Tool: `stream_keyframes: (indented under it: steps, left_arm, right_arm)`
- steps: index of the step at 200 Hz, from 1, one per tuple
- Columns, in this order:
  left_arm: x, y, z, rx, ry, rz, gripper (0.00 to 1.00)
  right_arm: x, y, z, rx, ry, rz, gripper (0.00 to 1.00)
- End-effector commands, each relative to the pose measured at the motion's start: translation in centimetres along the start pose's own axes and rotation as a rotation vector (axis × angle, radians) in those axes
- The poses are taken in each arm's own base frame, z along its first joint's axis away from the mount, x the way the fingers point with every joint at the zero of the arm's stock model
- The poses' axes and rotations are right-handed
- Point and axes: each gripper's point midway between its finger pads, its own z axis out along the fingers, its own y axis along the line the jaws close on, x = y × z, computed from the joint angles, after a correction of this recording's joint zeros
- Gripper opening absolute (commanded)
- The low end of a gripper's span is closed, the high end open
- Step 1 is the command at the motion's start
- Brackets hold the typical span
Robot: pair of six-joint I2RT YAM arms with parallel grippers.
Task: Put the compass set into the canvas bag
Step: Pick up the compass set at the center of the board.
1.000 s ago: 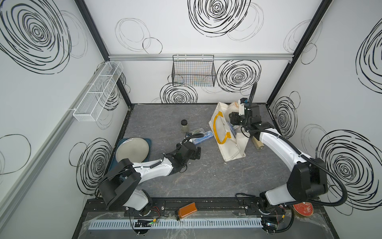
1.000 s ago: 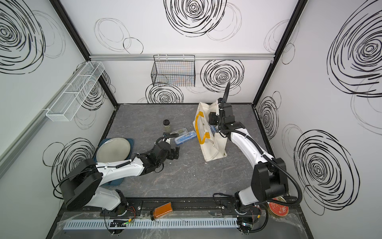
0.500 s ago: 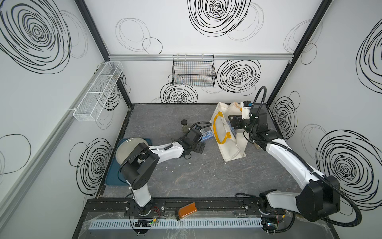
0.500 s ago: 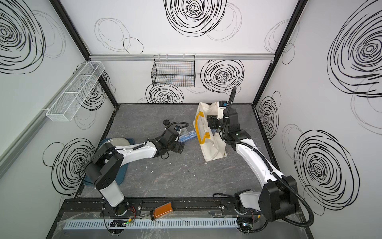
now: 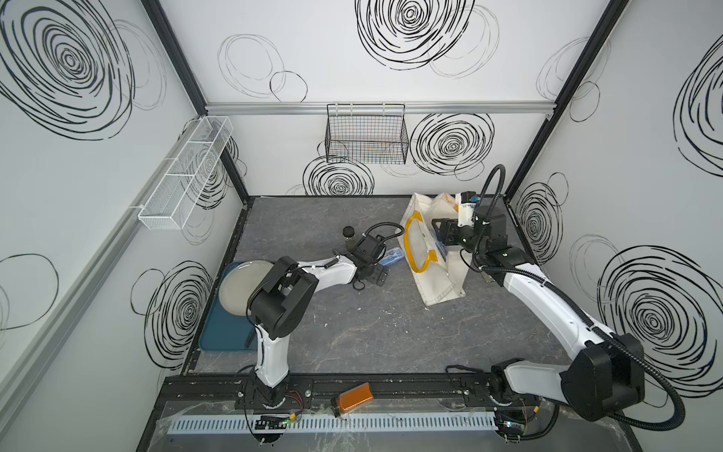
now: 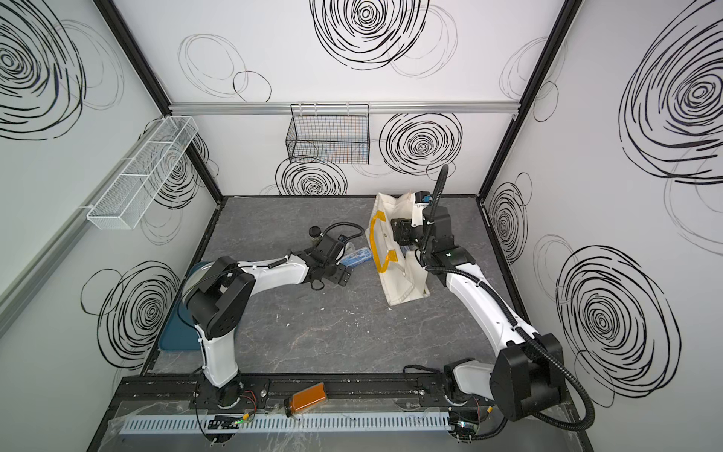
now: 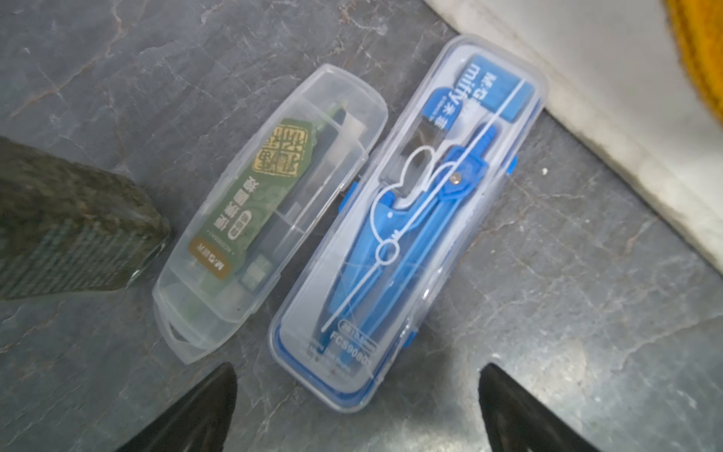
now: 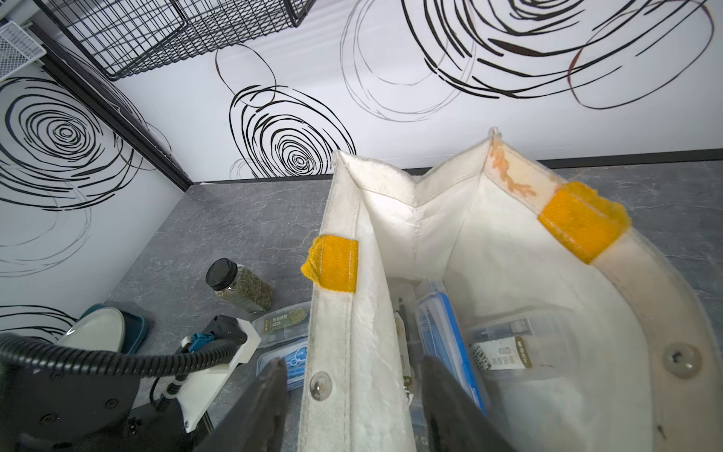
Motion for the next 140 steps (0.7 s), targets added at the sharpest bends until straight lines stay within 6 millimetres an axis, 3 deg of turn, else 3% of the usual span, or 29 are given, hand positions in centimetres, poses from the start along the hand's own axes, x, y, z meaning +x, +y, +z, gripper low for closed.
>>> stream_keyframes:
  steps: [1,77,140]
  left_arm:
    - [-0.6,-0.3,0.7,0.034,0.011,0.033,0.99]
    - [-0.1,-0.9,2.8,0.076,0.091,0.062,1.00]
    - [2.7,-1.3,2.9,0.091,0.216,0.089,0.81]
  right_arm:
    - [-0.9,0.8,-0.6,-0.028,-0.041,0.006,0.58]
    - [-1.0,0.9,-0.6,-0.027,-0.045,0.002,0.58]
    - [-1.1,1.0,-0.6,-0.030,-0.046,0.000,0.58]
